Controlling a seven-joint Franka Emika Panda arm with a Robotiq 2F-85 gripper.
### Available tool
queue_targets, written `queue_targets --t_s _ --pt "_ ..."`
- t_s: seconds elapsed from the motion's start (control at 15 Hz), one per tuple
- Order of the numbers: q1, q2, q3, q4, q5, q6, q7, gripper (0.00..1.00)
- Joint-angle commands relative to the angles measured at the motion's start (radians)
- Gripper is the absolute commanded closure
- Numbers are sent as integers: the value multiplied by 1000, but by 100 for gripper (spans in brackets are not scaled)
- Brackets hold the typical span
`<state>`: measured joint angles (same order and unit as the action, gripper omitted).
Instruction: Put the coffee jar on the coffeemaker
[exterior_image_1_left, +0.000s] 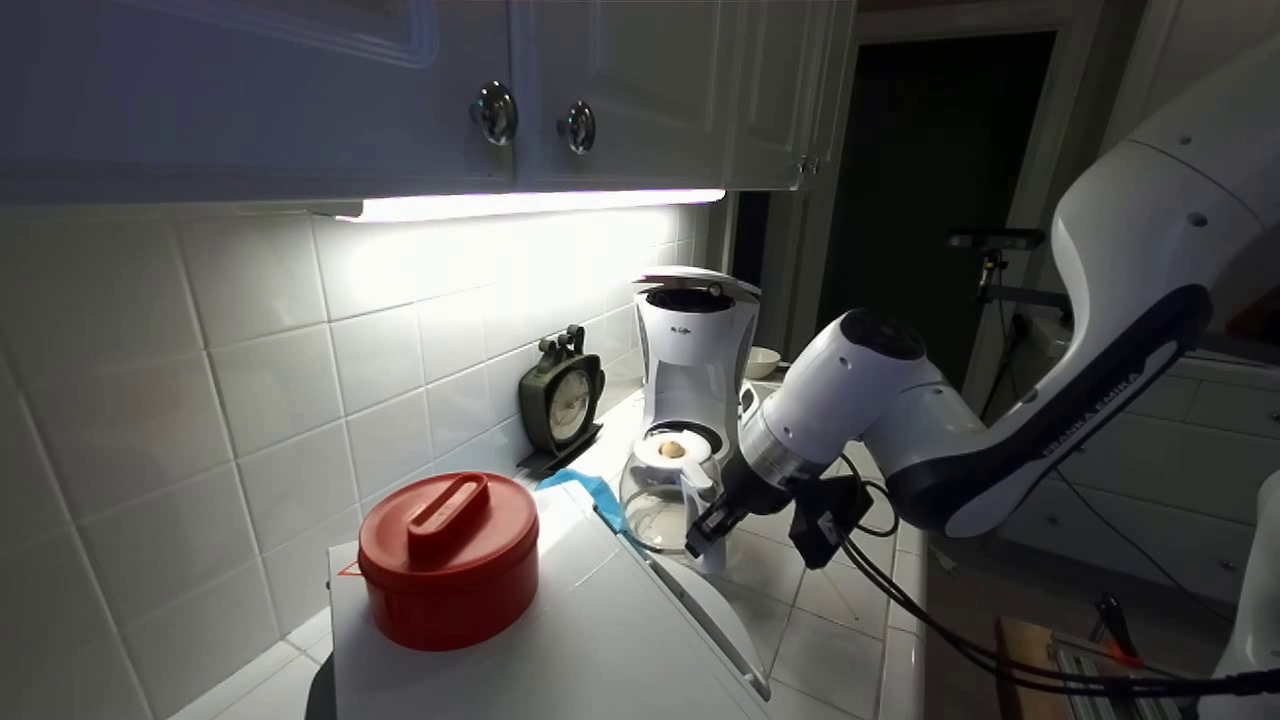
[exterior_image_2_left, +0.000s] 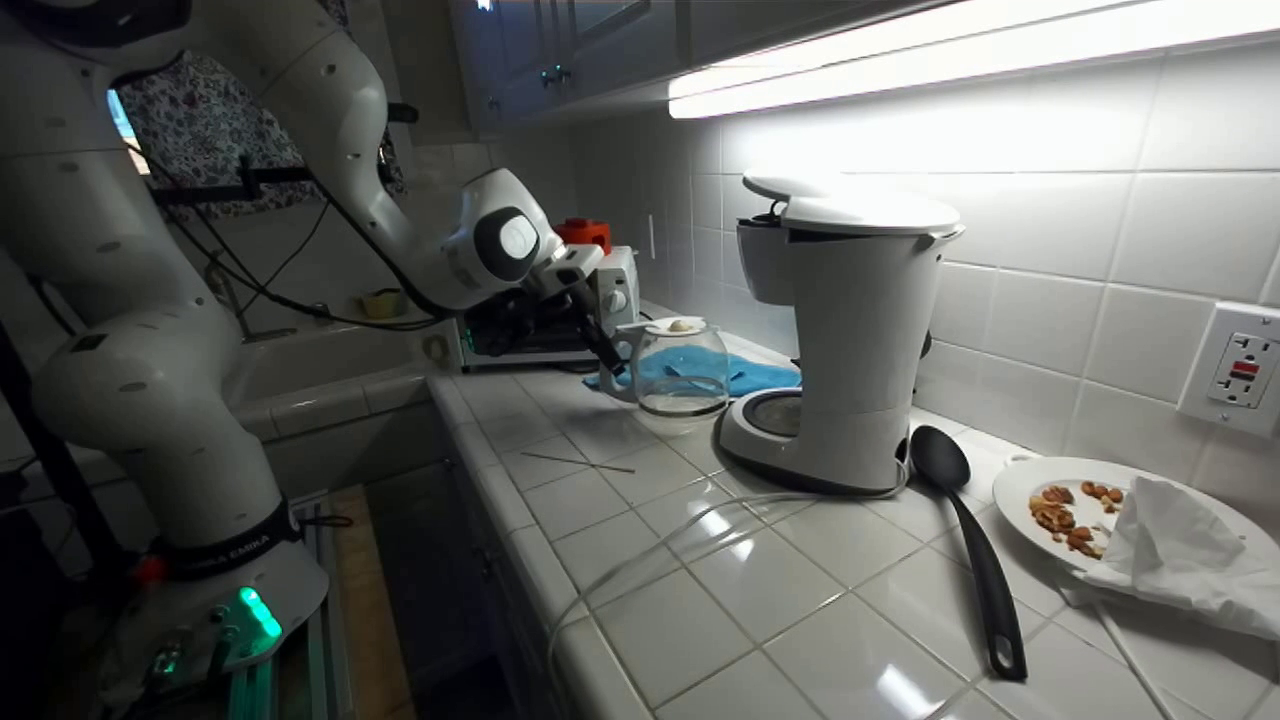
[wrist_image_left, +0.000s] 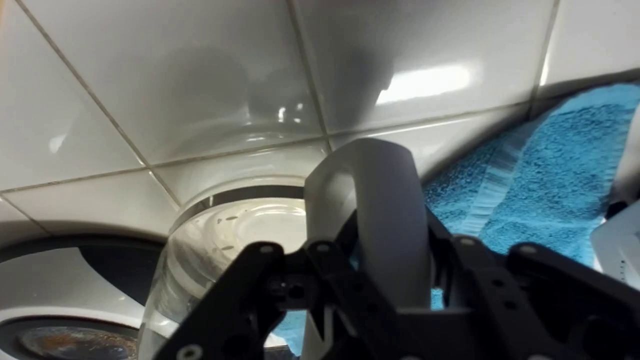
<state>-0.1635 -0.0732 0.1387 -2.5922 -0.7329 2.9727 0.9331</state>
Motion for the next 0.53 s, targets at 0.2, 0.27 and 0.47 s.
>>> queue_targets --t_s 0.2,0.27,0.47 --pt "-14 -6 -8 -5 -26 26 5 100" --pt "-18 -13 -9 -2 -37 20 12 100" --pt "-28 -19 -6 1 -50 13 25 100"
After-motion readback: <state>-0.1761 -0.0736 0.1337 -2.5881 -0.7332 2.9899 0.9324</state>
